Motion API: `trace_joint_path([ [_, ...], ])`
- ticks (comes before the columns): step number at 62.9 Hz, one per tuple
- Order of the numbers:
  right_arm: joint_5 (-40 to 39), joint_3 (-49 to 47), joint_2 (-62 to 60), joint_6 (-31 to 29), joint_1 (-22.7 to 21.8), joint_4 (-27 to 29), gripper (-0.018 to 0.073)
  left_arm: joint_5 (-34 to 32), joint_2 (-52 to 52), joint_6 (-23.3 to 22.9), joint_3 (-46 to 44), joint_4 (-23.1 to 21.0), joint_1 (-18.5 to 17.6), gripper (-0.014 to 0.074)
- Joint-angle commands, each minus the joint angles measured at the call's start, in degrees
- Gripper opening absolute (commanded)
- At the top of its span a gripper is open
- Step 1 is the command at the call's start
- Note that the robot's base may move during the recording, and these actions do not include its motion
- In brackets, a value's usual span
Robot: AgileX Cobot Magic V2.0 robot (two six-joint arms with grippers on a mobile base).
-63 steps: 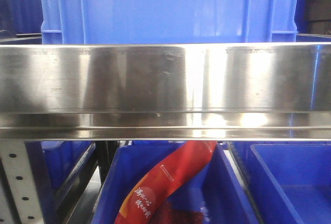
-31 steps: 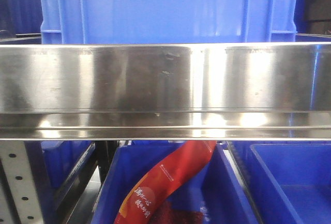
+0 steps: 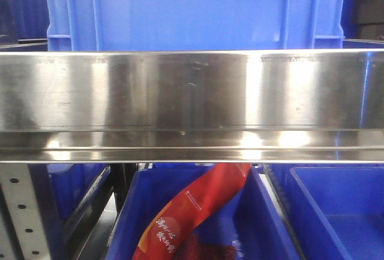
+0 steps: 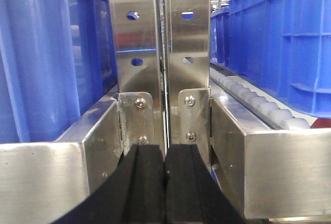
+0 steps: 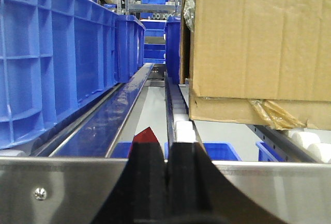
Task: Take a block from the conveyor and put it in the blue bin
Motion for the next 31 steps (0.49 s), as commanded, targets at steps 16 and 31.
trace_joint_path([
  [16, -1.42, -0.03, -0.19, -0.44, -0.38, 0.28, -0.0167, -0.98, -0.33, -0.11, -0.1, 0.14, -0.2, -0.0111],
  [31, -1.42, -0.03, -0.19, -0.44, -0.38, 0.28, -0.0167, -0.98, -0.33, -0.11, -0.1, 0.14, -0.2, -0.0111],
])
